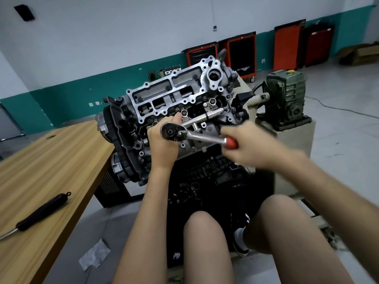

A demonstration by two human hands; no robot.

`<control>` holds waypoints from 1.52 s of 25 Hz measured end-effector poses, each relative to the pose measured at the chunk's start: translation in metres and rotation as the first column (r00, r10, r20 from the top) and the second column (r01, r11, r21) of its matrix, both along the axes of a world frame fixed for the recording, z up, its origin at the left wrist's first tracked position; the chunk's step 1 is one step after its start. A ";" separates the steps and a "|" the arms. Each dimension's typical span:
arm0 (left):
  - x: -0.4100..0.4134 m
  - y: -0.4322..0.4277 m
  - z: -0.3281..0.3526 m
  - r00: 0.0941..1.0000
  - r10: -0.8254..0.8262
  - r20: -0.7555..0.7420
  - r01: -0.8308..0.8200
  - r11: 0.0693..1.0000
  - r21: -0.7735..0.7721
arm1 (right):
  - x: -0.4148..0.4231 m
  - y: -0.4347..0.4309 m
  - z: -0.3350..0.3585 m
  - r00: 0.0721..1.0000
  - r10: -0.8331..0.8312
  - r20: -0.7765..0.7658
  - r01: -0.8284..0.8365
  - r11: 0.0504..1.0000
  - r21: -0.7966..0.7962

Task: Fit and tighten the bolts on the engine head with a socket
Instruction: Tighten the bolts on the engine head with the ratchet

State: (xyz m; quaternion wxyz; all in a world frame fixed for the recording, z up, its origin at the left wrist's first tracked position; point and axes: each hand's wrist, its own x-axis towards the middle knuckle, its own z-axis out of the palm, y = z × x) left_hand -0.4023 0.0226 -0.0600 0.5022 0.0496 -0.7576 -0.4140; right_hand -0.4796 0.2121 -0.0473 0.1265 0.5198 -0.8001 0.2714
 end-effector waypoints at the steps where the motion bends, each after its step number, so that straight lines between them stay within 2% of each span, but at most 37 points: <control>1: 0.000 0.001 0.000 1.000 0.006 -0.009 -0.006 1.000 -0.002 | 0.021 -0.007 -0.024 0.990 0.041 0.134 -0.027 0.994 -0.109; 3: 0.002 0.007 0.003 0.999 0.045 -0.020 -0.046 0.999 -0.019 | 0.073 -0.027 -0.070 0.883 0.174 0.435 -0.020 0.942 -0.336; 4: 0.002 0.008 0.004 0.998 0.053 -0.030 -0.054 0.998 -0.031 | 0.095 -0.041 -0.084 0.817 0.218 0.534 0.025 0.912 -0.411; 6: 0.005 0.008 0.006 0.999 0.033 -0.008 -0.033 0.999 -0.038 | 0.120 -0.067 -0.095 0.734 0.228 0.640 0.105 0.893 -0.438; 7: 0.006 0.008 0.007 0.999 0.031 0.012 -0.031 0.999 -0.018 | 0.118 -0.068 -0.094 0.733 0.228 0.641 0.098 0.897 -0.430; 9: 0.006 0.007 0.007 0.999 0.033 0.039 -0.034 0.999 0.033 | 0.086 -0.048 -0.081 0.822 0.214 0.528 -0.007 0.931 -0.366; 11: 0.005 0.005 0.007 0.999 0.030 0.024 -0.030 0.999 -0.019 | 0.038 -0.018 -0.046 0.940 0.157 0.303 -0.113 0.981 -0.158; 12: 0.004 0.004 0.007 1.000 0.018 0.015 -0.018 0.999 -0.038 | 0.014 -0.006 -0.024 0.976 0.122 0.178 -0.113 0.992 -0.060; 14: 0.002 0.001 0.004 1.000 0.021 -0.001 -0.021 0.999 -0.037 | -0.013 0.003 0.013 0.997 0.073 -0.027 -0.071 0.996 0.045; 15: 0.002 0.001 0.002 1.000 0.017 -0.012 -0.017 1.000 -0.012 | -0.015 0.002 0.017 0.996 0.043 -0.074 -0.039 0.998 0.058; 16: 0.003 0.001 0.001 1.000 0.007 -0.026 -0.007 1.000 0.022 | -0.010 0.001 0.010 0.998 0.021 -0.056 -0.019 0.999 0.042; 18: 0.004 0.006 0.001 0.999 0.012 -0.046 -0.009 0.999 0.048 | 0.023 -0.010 -0.030 0.986 0.057 0.155 -0.037 0.991 -0.130; 20: 0.004 0.009 0.003 0.998 0.037 -0.060 -0.036 0.999 0.026 | 0.075 -0.031 -0.073 0.889 0.158 0.429 -0.012 0.946 -0.323; 22: 0.005 0.009 0.004 0.998 0.018 -0.063 -0.015 0.999 0.044 | 0.115 -0.061 -0.094 0.763 0.211 0.611 0.071 0.912 -0.404; 23: 0.006 0.007 0.004 0.999 0.003 -0.053 -0.001 0.999 0.053 | 0.121 -0.069 -0.097 0.741 0.212 0.637 0.093 0.907 -0.411; 24: 0.007 0.006 0.004 0.999 0.007 -0.037 -0.006 0.999 0.046 | 0.116 -0.066 -0.094 0.767 0.197 0.611 0.080 0.915 -0.395; 26: 0.008 0.004 0.005 0.999 0.040 -0.007 -0.040 0.999 -0.011 | 0.074 -0.038 -0.072 0.886 0.174 0.429 -0.044 0.954 -0.297; 28: 0.005 0.006 0.006 0.999 0.037 -0.005 -0.037 0.999 -0.028 | 0.020 -0.007 -0.024 0.968 0.172 0.181 -0.169 0.985 -0.034; 30: 0.003 0.006 0.006 0.999 0.031 -0.009 -0.031 0.999 -0.042 | -0.014 0.006 0.022 0.991 0.127 -0.036 -0.122 0.985 0.126; 31: 0.002 0.005 0.005 1.000 0.023 -0.013 -0.024 0.999 -0.040 | -0.020 0.005 0.029 0.991 0.088 -0.105 -0.073 0.988 0.133; 32: 0.003 0.004 0.003 1.000 0.011 -0.023 -0.011 1.000 -0.016 | -0.018 0.003 0.025 0.993 0.044 -0.110 -0.031 0.993 0.114; 33: 0.003 0.003 0.002 0.999 0.000 -0.034 0.000 1.000 0.021 | -0.010 0.000 0.011 0.998 0.023 -0.057 -0.020 0.998 0.060; 35: 0.004 0.004 0.000 0.999 0.021 -0.040 -0.018 0.998 0.066 | 0.032 -0.013 -0.038 0.980 0.078 0.183 -0.048 0.985 -0.167; 37: 0.003 0.007 0.001 0.999 0.044 -0.028 -0.042 0.996 0.076 | 0.084 -0.038 -0.078 0.868 0.177 0.463 0.014 0.925 -0.380; 38: 0.004 0.009 0.003 0.999 0.028 -0.022 -0.026 0.994 0.102 | 0.106 -0.054 -0.090 0.793 0.206 0.573 0.069 0.904 -0.422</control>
